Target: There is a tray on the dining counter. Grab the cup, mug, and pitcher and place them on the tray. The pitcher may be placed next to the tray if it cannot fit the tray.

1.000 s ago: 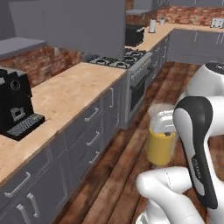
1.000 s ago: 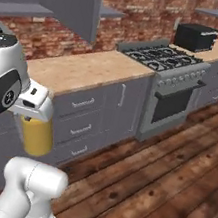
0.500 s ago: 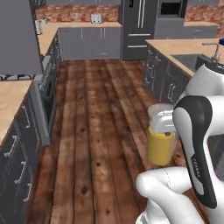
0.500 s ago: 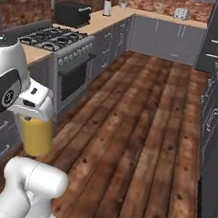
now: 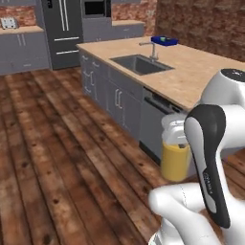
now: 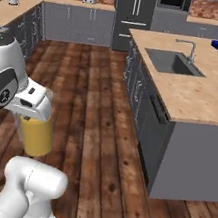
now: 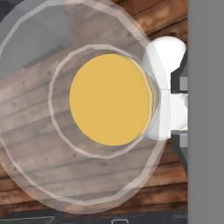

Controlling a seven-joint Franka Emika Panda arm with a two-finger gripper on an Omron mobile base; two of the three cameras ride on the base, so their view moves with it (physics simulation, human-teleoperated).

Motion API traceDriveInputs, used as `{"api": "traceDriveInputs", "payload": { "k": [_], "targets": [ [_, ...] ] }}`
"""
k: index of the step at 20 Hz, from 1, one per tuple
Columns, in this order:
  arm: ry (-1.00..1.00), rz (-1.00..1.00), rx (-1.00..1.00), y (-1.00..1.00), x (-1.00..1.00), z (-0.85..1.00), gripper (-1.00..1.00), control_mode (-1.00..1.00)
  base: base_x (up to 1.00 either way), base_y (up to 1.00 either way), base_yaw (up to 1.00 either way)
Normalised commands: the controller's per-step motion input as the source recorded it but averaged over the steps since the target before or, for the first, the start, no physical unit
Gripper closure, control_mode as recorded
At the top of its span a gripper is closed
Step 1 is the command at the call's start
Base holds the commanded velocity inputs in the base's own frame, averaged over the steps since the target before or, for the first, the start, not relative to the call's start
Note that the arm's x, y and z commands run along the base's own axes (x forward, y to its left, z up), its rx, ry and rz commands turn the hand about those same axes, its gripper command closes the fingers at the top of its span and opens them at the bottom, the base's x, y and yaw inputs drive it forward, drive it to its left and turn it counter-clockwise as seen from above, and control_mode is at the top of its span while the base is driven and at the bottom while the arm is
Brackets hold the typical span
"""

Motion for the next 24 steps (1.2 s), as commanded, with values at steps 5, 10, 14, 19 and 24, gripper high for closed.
{"api": "traceDriveInputs", "payload": {
  "k": [5, 10, 14, 19, 24],
  "targets": [
    [0.0, 0.0, 0.0, 0.0, 0.0, 0.0, 1.0, 1.0, 0.66, -0.98, 0.13],
    [0.0, 0.0, 0.0, 0.0, 0.0, 0.0, 1.0, 1.0, 0.74, -1.0, 0.23],
    [0.0, 0.0, 0.0, 0.0, 0.0, 0.0, 1.0, 1.0, 0.55, -1.0, 0.18],
    [0.0, 0.0, 0.0, 0.0, 0.0, 0.0, 1.0, 1.0, 0.32, -1.0, 0.1],
    [0.0, 0.0, 0.0, 0.0, 0.0, 0.0, 1.0, 1.0, 0.34, -1.0, 0.04]
  ]
}}
